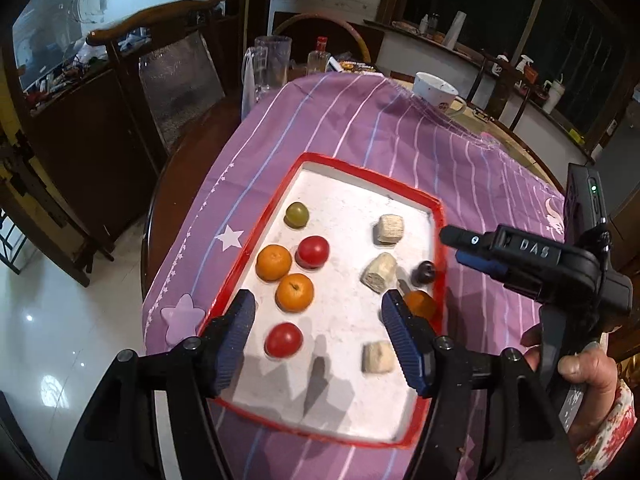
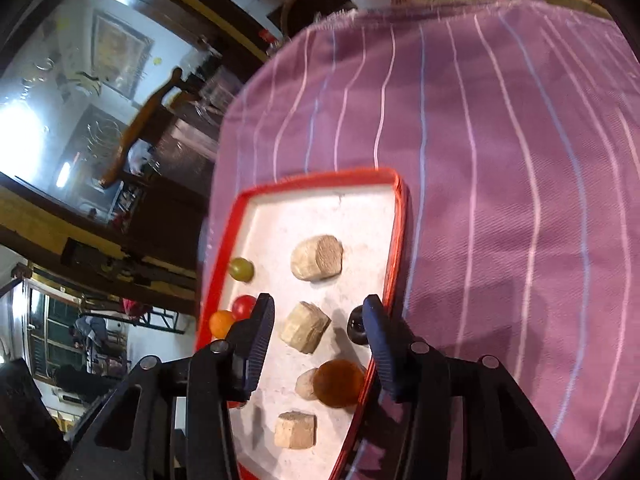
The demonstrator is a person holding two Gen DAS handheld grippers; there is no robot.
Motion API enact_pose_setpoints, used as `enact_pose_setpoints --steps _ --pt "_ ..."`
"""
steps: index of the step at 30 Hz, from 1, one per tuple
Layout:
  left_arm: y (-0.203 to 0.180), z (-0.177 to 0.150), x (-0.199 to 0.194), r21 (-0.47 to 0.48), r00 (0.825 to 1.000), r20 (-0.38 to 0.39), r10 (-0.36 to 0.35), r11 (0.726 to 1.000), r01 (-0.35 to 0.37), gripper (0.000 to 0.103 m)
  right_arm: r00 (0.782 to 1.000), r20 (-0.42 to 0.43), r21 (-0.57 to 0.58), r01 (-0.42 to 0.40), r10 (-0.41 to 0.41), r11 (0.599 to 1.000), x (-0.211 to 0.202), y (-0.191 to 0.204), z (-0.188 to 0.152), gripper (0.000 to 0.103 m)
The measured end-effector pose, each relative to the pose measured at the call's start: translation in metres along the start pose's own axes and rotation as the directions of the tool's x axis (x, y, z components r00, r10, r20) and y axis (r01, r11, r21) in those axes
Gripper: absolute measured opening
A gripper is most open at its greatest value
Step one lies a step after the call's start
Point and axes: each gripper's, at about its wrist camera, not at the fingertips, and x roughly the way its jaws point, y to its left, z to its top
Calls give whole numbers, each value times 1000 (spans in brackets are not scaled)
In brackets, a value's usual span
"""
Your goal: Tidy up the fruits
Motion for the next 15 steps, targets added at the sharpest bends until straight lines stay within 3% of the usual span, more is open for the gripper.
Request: enact_pose_setpoints --steps 5,9,15 --pt "-25 -6 -27 61 997 59 45 997 -49 67 998 65 31 10 -12 999 -44 -3 -13 51" --pt "-47 -8 -44 110 988 122 96 988 -109 77 991 125 48 42 -47 998 -84 -9 -30 51" --pt "-71 -13 -59 144 991 125 52 987 -70 77 961 207 65 176 -186 982 -140 -19 -60 51"
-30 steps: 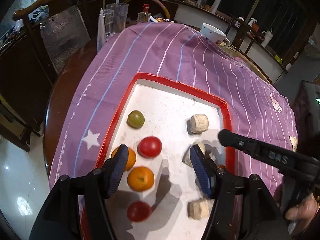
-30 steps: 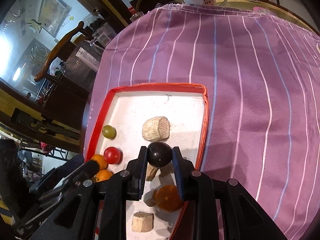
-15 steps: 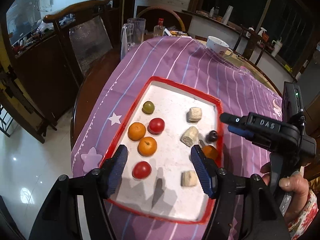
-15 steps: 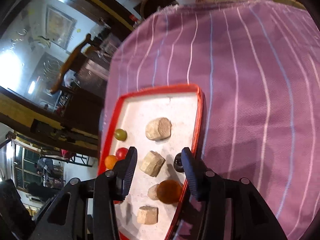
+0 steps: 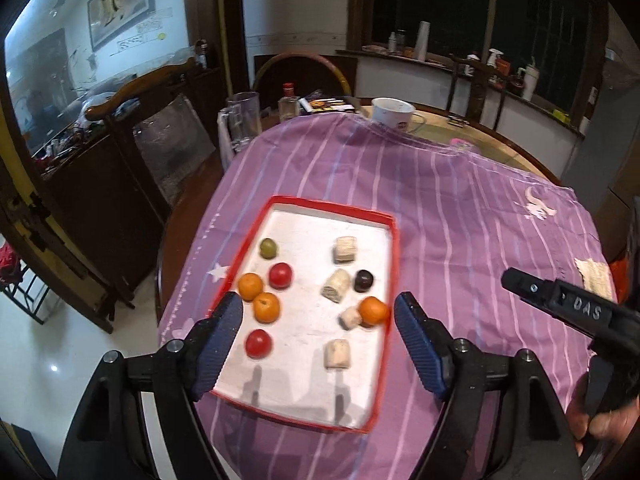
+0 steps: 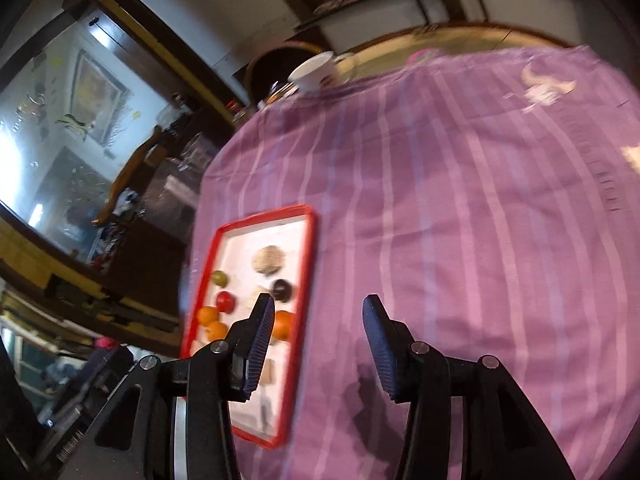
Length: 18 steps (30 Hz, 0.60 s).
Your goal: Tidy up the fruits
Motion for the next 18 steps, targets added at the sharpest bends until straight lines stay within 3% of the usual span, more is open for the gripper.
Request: enact_pose_setpoints --steps 6,18 --pt "-21 -3 -15 47 1000 28 5 999 -6 78 991 97 -82 100 -92 992 -44 5 -17 51" --pt "-29 -4 -47 65 993 114 16 998 -23 82 983 159 -265 137 -96 954 -65 47 -42 51"
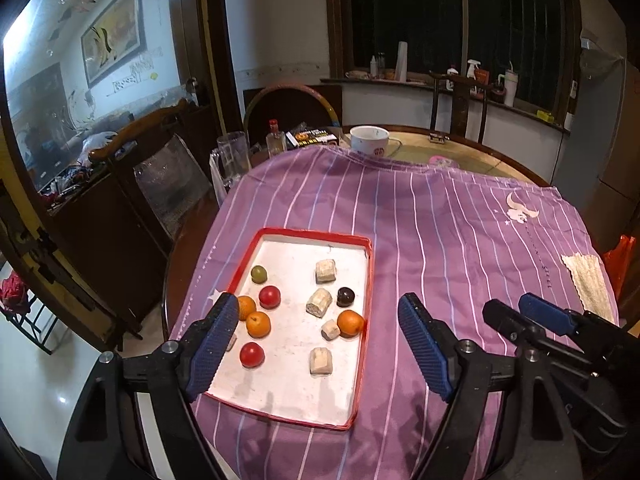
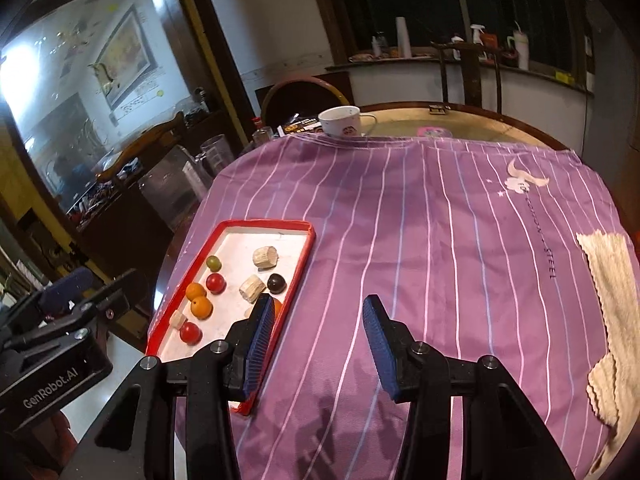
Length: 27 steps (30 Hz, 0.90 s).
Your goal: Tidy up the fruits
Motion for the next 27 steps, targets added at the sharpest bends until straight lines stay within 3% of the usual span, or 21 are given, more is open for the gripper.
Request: enact_pose_setpoints --steps 11,15,18,21,25,27 --pt "6 -6 -3 -21 1000 -2 12 1000 -13 82 1000 -15 -44 8 -9 999 1 11 -9 51" --pt "8 -8 -11 -36 998 54 40 999 -38 84 1000 -15 -54 11 -11 999 1 12 -10 51" --pt "8 -9 -32 -62 977 166 136 990 -127 103 1000 -9 -65 14 -15 998 -1 13 -11 51" --pt "11 -8 -54 -96 944 283 171 984 -149 103 1000 -6 -82 16 -16 997 -1 16 -13 51" --pt "16 -11 -57 -122 933 289 215 975 -187 103 1000 -21 -95 9 -12 995 3 20 -16 51" --pt "17 -16 -50 -104 947 264 185 981 -163 103 999 -31 -103 6 -9 995 5 22 -18 51"
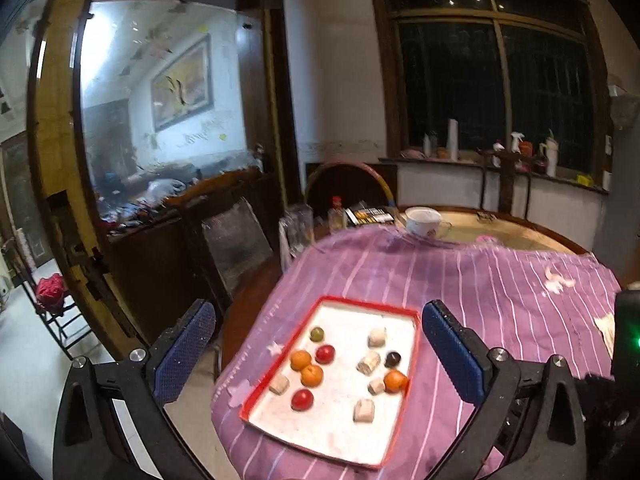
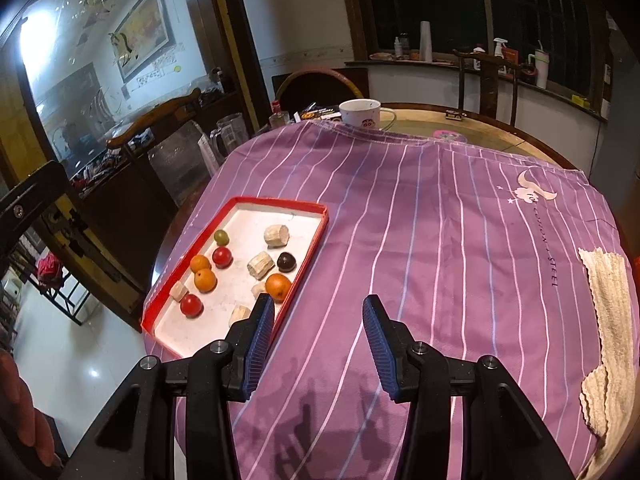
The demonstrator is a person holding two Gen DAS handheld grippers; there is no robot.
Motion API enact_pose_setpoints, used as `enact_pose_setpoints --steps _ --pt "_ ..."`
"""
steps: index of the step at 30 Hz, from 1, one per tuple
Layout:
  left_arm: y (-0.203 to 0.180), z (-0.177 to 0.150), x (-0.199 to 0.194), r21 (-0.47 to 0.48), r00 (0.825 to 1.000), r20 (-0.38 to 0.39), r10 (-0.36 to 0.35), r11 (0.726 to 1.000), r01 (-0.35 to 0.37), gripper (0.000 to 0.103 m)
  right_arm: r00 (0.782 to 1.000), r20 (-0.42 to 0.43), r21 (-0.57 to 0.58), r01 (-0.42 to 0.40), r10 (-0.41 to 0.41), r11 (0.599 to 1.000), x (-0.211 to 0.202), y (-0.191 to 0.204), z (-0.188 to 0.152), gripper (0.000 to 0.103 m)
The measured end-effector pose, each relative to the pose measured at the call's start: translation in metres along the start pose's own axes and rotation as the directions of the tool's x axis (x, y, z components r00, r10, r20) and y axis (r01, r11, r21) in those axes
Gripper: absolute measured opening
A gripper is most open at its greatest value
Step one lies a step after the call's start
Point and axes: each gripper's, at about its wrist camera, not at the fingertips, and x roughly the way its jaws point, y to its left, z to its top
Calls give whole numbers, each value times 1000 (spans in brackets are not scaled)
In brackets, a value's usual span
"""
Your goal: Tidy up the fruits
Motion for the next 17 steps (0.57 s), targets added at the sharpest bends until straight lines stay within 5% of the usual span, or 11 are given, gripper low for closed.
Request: enact_pose_setpoints --steps 5,11,17 --pt "5 -24 29 -36 984 -166 -59 998 54 103 999 -37 -27 -13 12 1000 13 10 -5 51" --pt "16 -68 68 -78 929 -369 -36 997 7 103 992 -125 -63 -21 13 998 39 19 -25 51" --pt "7 -84 83 -83 891 -452 -36 997 -2 103 981 -192 -65 -33 20 997 55 12 -42 51"
